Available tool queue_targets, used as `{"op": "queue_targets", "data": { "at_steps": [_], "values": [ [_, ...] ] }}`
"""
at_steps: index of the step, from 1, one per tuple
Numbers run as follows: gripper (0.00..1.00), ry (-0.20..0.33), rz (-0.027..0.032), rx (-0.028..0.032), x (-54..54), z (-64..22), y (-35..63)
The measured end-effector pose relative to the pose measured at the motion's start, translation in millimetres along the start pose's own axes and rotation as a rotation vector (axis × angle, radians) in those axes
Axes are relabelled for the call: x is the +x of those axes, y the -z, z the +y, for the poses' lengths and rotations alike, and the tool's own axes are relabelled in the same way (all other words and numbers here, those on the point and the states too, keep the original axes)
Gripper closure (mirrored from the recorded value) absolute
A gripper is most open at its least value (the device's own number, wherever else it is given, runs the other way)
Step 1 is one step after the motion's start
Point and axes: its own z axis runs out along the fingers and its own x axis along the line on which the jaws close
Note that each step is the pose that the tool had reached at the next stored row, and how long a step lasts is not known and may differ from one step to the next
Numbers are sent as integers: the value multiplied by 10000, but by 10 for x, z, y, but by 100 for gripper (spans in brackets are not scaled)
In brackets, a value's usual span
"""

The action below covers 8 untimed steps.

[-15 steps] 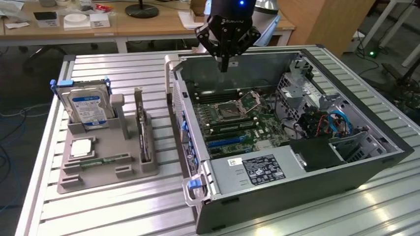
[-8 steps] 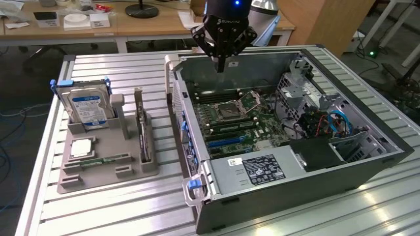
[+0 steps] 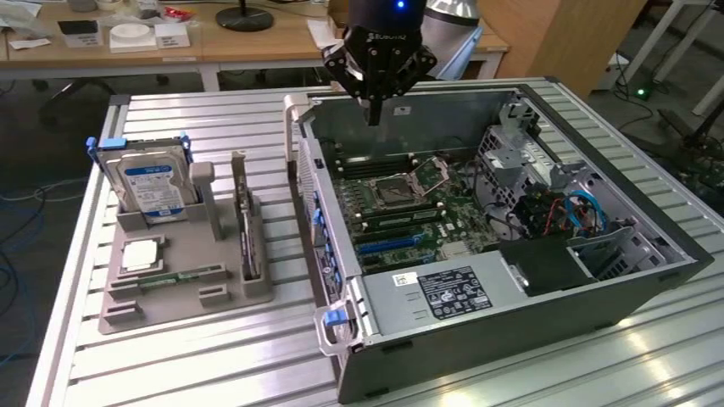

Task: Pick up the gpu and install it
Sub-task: 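Reach for the gpu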

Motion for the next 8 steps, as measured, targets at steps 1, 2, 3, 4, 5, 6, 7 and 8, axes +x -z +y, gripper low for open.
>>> {"op": "queue_targets", "data": {
  "at_steps": [1,2,3,4,5,6,7,8],
  "values": [
    [90,1,0,0,10,-1,0],
    [90,0,-1,0,20,-2,0],
    [90,0,0,0,30,-2,0],
    [90,-1,-1,-1,39,-3,0],
    [90,-1,0,-1,46,-3,1],
    [90,0,0,0,54,-4,1],
    [90,0,0,0,62,-5,1],
    [90,0,0,1,71,-5,1]
  ]
}}
